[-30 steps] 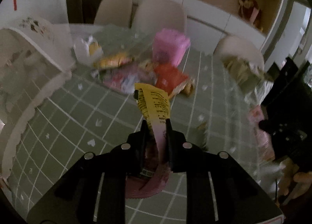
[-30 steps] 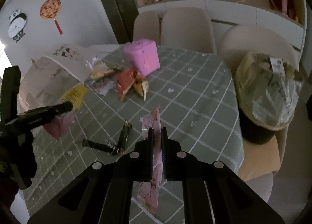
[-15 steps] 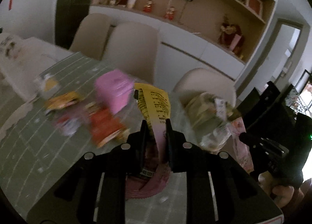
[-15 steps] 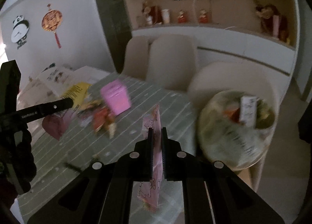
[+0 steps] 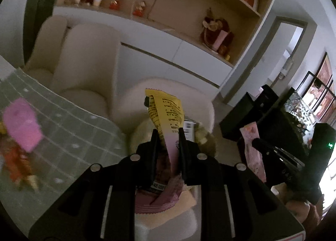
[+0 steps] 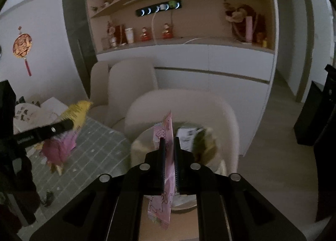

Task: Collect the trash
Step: 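Carry the yellow wrapper in the left tool while the right tool carries the pink wrapper to the trash bag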

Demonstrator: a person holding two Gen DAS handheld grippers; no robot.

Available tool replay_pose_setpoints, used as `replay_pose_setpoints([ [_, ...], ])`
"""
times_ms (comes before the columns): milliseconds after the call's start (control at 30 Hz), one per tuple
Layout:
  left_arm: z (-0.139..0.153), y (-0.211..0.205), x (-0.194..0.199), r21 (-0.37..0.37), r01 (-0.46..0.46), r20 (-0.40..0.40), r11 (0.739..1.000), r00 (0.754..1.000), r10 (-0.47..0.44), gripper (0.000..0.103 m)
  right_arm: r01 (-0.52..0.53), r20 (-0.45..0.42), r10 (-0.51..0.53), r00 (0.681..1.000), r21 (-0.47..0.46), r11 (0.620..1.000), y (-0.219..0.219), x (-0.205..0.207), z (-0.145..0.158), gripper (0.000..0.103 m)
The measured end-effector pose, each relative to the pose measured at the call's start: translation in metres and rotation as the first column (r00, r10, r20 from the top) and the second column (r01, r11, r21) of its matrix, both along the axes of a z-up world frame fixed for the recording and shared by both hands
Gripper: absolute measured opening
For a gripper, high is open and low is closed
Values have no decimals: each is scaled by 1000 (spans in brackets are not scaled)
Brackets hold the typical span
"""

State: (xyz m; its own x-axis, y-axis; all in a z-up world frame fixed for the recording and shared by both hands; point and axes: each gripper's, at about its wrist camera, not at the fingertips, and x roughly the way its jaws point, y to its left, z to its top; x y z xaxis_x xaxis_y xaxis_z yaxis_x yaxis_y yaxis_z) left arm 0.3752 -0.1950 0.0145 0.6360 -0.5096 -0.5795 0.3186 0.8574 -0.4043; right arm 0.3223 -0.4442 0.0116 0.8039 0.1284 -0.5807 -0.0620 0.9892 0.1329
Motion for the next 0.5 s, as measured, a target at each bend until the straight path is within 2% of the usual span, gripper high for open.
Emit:
replay_pose_setpoints([
  [233,-6,-62,33,7,27,11,1000,1000,-27,18,44,33,-43,999,-27,999,-48,12,3,9],
  [333,-11,-79,40,13,26,25,1000,999,-26,18,69,36,-69,997,-22,997,-67,15,1,9],
  [500,-23,-99,52,24,24,0,999,1000,-24,18,104,29,-104,994,-5,995,-90,19,-5,9],
])
